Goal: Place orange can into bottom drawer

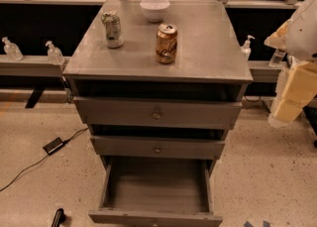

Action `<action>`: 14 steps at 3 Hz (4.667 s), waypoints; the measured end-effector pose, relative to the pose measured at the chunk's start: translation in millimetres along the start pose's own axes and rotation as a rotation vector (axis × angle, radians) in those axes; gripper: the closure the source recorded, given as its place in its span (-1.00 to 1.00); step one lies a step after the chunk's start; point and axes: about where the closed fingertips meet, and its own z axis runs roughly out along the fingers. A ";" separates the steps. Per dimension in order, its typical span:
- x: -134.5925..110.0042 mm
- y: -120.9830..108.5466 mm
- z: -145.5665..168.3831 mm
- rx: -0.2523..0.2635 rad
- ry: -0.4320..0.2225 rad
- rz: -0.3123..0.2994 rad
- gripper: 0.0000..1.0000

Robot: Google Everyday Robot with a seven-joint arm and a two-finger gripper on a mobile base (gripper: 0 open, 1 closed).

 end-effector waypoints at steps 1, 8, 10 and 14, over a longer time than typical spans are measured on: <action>0.0 0.0 0.0 0.000 0.000 0.000 -1.00; -194.2 -240.3 112.1 0.095 -0.897 0.128 -1.00; -221.8 -214.1 162.6 0.014 -1.033 0.221 -1.00; -233.9 -208.0 171.1 -0.006 -1.042 0.219 0.43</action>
Offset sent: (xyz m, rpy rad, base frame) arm 0.0958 0.0275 -0.0225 0.0834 -0.1699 -0.1256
